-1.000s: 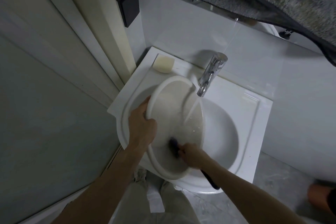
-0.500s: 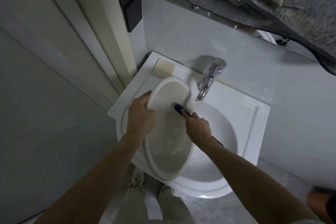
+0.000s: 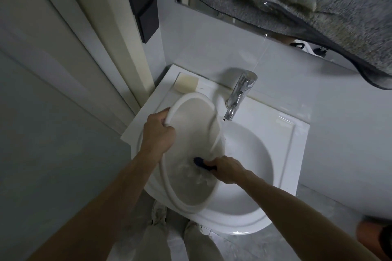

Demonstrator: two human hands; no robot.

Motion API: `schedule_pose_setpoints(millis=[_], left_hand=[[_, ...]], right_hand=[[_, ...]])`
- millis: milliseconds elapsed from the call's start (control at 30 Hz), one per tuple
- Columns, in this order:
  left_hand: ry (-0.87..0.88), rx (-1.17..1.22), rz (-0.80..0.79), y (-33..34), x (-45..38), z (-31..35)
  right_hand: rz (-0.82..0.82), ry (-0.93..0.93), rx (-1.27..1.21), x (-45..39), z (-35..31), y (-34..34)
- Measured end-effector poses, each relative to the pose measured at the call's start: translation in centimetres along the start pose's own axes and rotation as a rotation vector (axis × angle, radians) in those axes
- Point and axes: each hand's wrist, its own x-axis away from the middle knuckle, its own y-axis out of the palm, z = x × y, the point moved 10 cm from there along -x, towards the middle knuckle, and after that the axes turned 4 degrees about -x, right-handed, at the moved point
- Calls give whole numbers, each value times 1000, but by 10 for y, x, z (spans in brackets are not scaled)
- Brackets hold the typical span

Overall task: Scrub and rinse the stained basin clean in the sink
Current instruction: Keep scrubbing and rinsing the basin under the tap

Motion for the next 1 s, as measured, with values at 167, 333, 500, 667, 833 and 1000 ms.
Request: schedule_pose_setpoints(millis=[167,333,500,667,833,1000], left_hand=[[-12,-14,-18,2,-8,-1],[-23,-38,-57,10,-16,-4],[-35,-51,-81,13,-24,-7],[-71,-134,-202,10,-41,4],[-189,-242,-352,13,-71,3],[-191,-281,-439,23,-78,2]], right_hand=[[31,11,7,2,0,0],[217,79,114,-2,17,-20],[122,23,112,-5,10,-10],[383,200,-155,-9,40,-30],[302,158,-756,-19,56,-5],[232,189,-982,-13,57,14]])
